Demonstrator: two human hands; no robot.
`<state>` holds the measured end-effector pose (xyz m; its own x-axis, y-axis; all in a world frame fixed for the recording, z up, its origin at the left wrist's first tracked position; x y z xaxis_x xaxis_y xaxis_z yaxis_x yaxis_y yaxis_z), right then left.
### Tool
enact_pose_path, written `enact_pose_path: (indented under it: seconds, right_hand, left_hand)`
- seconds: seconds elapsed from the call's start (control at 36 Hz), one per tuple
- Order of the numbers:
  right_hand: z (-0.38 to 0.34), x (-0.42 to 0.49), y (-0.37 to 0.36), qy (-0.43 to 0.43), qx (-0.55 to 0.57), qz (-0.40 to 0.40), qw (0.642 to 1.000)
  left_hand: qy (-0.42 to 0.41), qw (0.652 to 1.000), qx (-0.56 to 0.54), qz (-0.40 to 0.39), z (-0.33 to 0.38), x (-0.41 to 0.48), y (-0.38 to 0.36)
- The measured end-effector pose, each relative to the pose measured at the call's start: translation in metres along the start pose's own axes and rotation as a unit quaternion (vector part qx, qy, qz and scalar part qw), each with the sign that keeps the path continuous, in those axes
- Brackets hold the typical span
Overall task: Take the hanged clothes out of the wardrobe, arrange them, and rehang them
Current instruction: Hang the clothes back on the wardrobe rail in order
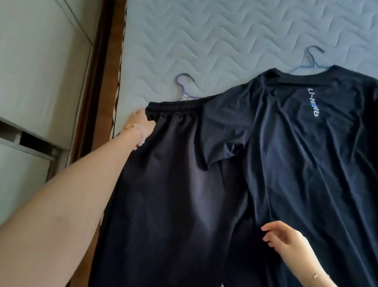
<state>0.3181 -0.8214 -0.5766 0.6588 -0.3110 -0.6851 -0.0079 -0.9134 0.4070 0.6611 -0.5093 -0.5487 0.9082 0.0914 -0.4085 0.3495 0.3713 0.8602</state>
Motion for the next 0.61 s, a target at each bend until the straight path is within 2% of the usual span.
enact_pose_path:
  seconds: [0.17, 0.33, 0.5, 0.61]
  right_hand:
    - [0.002, -0.001, 0.001, 0.013, 0.016, 0.015, 1.0]
    - [0.009, -0.018, 0.008, -0.026, 0.026, 0.026, 0.999]
    - [0.003, -0.065, 0.012, -0.087, 0.013, 0.004, 0.996]
    - [0.003, -0.1, 0.018, -0.101, 0.015, 0.013, 0.995]
  left_hand:
    - [0.024, 0.998, -0.052, -0.032, -0.01, 0.022, -0.014]
    - [0.015, 0.98, -0.111, -0.164, -0.013, -0.006, 0.001]
    - [-0.004, 0.964, -0.196, -0.178, -0.012, -0.095, 0.066]
    - [-0.025, 0.956, -0.255, -0.144, -0.022, -0.171, 0.111]
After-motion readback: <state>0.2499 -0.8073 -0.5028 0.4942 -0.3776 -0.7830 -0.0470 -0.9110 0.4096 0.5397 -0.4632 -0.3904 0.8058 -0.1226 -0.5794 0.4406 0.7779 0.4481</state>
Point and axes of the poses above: each hand's wrist, its own x-axis towards the middle knuckle, its own y-axis out of the back of the hand, z = x × y, the point moved 9 cm from there along x, towards the middle knuckle, and after that the axes turned 8 degrees about x, right-handed, at the moved point
